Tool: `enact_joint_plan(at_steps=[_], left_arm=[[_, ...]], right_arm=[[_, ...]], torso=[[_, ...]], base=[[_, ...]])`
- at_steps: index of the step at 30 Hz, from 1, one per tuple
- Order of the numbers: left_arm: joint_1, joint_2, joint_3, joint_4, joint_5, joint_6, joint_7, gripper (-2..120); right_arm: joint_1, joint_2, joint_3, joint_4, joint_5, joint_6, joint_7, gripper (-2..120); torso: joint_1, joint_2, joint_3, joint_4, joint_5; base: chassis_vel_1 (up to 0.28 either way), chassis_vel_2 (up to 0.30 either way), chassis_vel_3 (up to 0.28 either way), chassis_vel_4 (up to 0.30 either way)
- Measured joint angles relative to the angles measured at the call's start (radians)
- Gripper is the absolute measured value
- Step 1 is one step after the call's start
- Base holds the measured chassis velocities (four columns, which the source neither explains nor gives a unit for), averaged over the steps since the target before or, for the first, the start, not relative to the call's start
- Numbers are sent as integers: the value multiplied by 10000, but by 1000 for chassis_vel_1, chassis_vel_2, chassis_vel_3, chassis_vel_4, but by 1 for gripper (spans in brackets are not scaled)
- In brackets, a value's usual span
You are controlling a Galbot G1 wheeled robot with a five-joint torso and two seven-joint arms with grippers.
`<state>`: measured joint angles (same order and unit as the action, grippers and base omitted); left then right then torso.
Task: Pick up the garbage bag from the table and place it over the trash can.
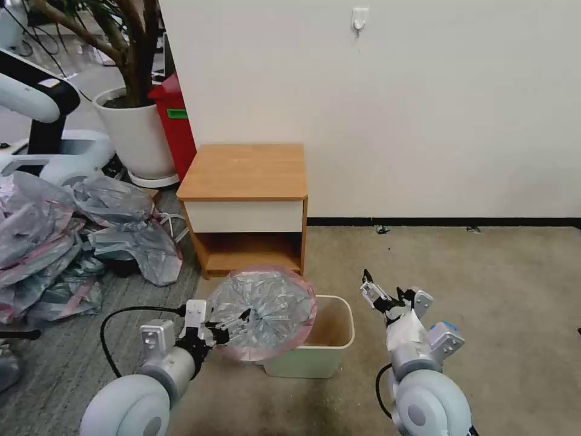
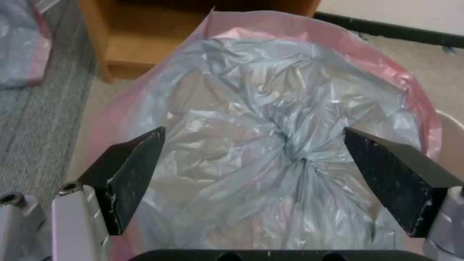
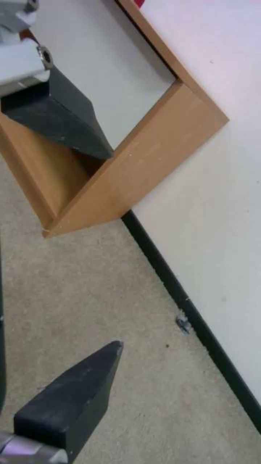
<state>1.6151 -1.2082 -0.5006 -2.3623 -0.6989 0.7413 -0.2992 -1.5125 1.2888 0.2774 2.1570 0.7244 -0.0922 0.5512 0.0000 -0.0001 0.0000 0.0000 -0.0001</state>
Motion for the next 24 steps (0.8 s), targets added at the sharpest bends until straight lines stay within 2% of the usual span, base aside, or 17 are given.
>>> enact_joint_plan(at_steps=[7, 18, 24], left_arm=[[-41, 27, 98, 206, 40, -11, -481, 89], [-181, 19, 317, 660, 371, -39, -530, 82], [-255, 278, 430, 802, 385, -45, -530, 80]], right_arm=[[-137, 59, 67, 52, -100, 35, -48, 97], [-346, 157, 85, 52, -308, 151, -171, 96], [-396, 182, 111, 49, -343, 181, -180, 96]], torso=[[1, 0, 0, 0, 1], [0, 0, 0, 0, 1], [1, 1, 0, 0, 1]], base=[[0, 0, 0, 0], [0, 0, 0, 0], [0, 0, 0, 0]])
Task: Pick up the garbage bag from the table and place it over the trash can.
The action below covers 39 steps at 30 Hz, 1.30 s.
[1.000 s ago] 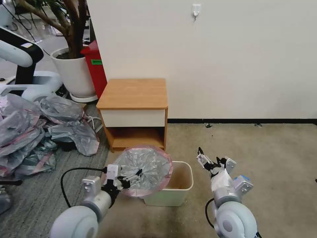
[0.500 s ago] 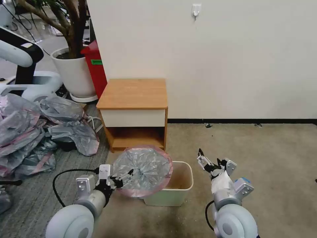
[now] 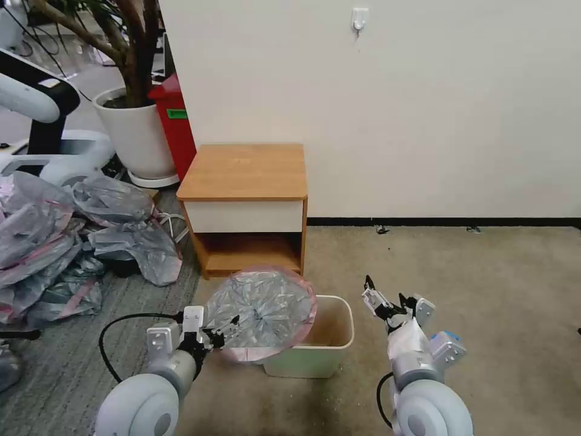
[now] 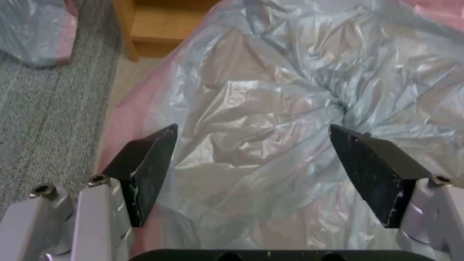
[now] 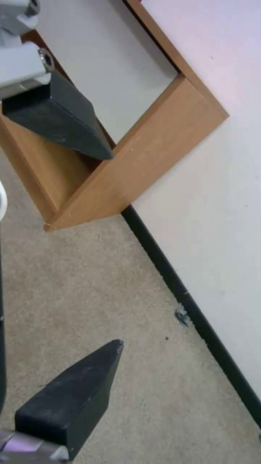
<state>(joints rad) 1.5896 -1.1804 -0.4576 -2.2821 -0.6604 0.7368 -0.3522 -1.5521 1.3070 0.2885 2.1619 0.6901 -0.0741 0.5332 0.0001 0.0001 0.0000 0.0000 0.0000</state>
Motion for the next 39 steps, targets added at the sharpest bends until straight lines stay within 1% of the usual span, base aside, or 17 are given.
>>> enact_joint_plan(at_steps=[9, 12, 18, 26, 30, 39], left_arm=[[-337, 410, 339, 329, -115, -9, -64, 80], [-588, 538, 653, 560, -234, -11, -211, 80], [-1057, 557, 1173, 906, -402, -14, -505, 80], [-1410, 683, 1568, 1192, -412, -24, -589, 80], [-1686, 743, 1836, 1343, -449, -24, -735, 80], [-1897, 925, 2077, 1423, -625, -21, -851, 80]], right_arm=[[-16, 58, 95, -37, -35, 34, -10, 96], [-23, 92, 153, -71, -35, 43, -15, 95], [-40, 130, 228, -128, -39, 59, -18, 95], [-23, 125, 314, -210, -26, 68, -19, 95], [-2, 155, 307, -261, -21, 74, -19, 95], [-2, 161, 314, -276, -18, 78, -18, 95]], torso=[[-1, 0, 0, 0, 0], [0, 0, 0, 0, 0], [0, 0, 1, -1, 0], [0, -1, 1, 0, -2], [0, 0, 1, -1, 0], [0, -1, 1, -1, 0]], base=[[0, 0, 0, 0], [0, 0, 0, 0], [0, 0, 0, 0], [0, 0, 0, 0], [0, 0, 0, 0], [0, 0, 0, 0]])
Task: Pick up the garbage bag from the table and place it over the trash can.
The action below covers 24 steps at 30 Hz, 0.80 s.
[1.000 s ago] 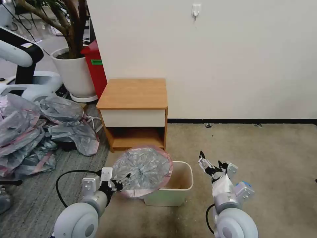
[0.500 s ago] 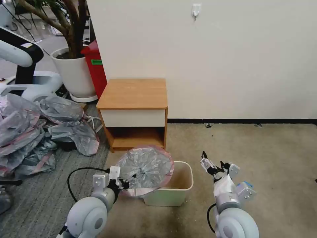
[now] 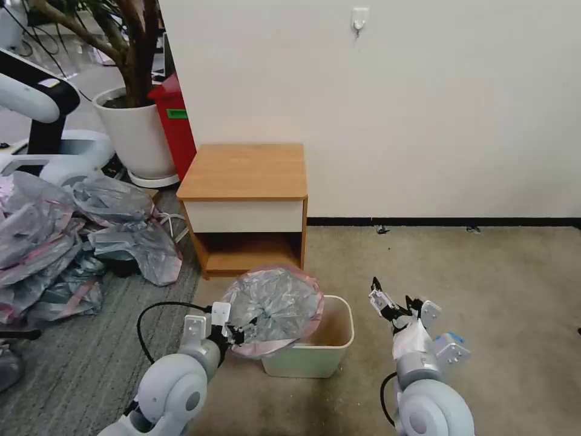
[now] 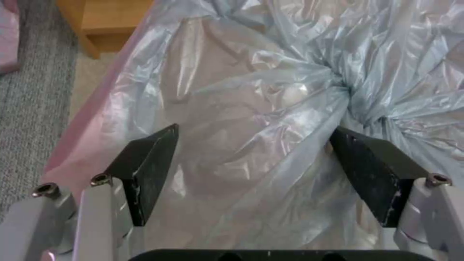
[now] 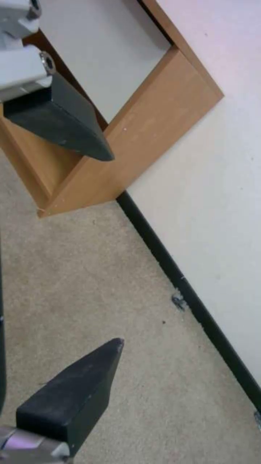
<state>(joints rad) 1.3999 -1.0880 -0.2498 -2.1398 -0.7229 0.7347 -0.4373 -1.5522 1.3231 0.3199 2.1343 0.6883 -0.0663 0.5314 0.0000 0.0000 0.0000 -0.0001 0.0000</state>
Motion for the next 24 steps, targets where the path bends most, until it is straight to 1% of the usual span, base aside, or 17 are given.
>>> enact_joint_plan(at_steps=[11, 14, 15, 16, 18, 21, 24], left_arm=[[-296, 218, 510, 125, -575, 7, -546, 79], [-526, 313, 822, 209, -940, 7, -914, 75], [-526, 313, 822, 209, -940, 7, -914, 75], [-613, 327, 933, 230, -1057, 7, -1045, 75], [-763, 349, 1090, 274, -1198, 8, -1203, 70], [-865, 394, 1180, 316, -1302, 7, -1300, 67], [-915, 460, 1233, 334, -1432, 7, -1368, 66]], right_arm=[[-12, -21, 1, -11, -4, 1, 3, 93], [-17, -36, 11, -30, -4, 7, 5, 92], [-17, -36, 11, -30, -4, 7, 5, 92], [-18, -36, 14, -50, -4, 10, 5, 92], [-18, -36, 22, -72, -3, 16, 6, 92], [-11, -36, 38, -84, -1, 18, 7, 92], [-2, -36, 46, -89, 2, 20, 9, 91]], torso=[[0, 0, 0, 1, 0], [0, 0, 0, 0, 0], [0, 0, 0, 0, 0], [0, 0, 0, 0, 0], [0, 0, 0, 0, 0], [0, 0, 0, 0, 0], [0, 0, 0, 0, 0]], base=[[0, 0, 0, 0], [0, 0, 0, 0], [0, 0, 0, 0], [0, 0, 0, 0], [0, 0, 0, 0], [0, 0, 0, 0], [0, 0, 0, 0]])
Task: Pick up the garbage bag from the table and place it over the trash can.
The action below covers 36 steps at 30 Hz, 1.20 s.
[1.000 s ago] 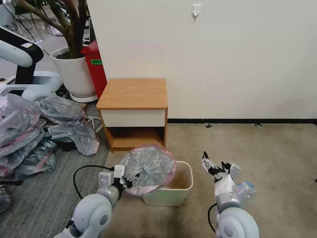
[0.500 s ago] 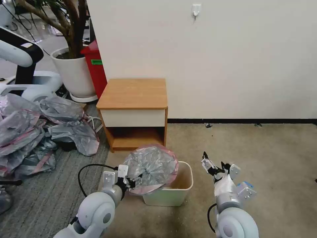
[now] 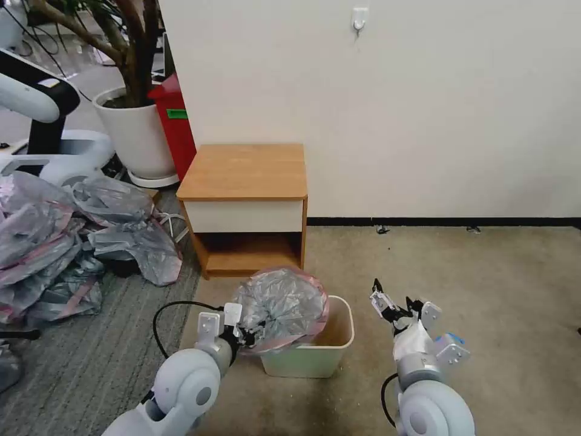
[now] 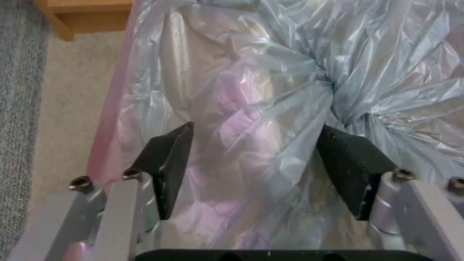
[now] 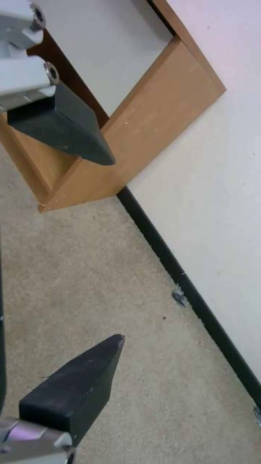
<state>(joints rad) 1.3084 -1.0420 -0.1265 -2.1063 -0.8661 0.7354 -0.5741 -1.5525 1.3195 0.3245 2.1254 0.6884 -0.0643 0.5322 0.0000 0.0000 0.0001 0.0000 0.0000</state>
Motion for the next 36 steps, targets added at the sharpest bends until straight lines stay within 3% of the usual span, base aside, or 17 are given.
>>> enact_joint_plan(at_steps=[3, 7, 18, 25, 36], left_arm=[[-129, 146, 137, 68, -484, 0, -261, 54], [-254, 189, 225, 118, -932, 1, -552, 51], [-403, 227, 352, 284, -1310, -12, -772, 50], [-652, 191, 519, 387, -1970, -2, -1234, 50], [-759, 349, 647, 373, -2153, 0, -1330, 51]], right_arm=[[19, 0, 9, -41, 4, 2, 1, 91], [66, 5, 1, -130, 5, 2, 1, 91], [172, 36, -22, -290, 9, 3, 2, 89], [182, 51, -9, -354, 10, 18, 2, 89], [147, 60, 16, -357, 12, 35, 2, 89]], torso=[[0, 0, -1, 0, 0], [0, 0, 0, 0, 0], [0, 0, -2, 1, 1], [0, 0, -1, 0, 0], [0, 0, -1, 0, 1]], base=[[0, 0, 0, 0], [0, 0, 0, 0], [0, 0, 0, 0], [0, 0, 0, 0], [0, 0, 0, 0]])
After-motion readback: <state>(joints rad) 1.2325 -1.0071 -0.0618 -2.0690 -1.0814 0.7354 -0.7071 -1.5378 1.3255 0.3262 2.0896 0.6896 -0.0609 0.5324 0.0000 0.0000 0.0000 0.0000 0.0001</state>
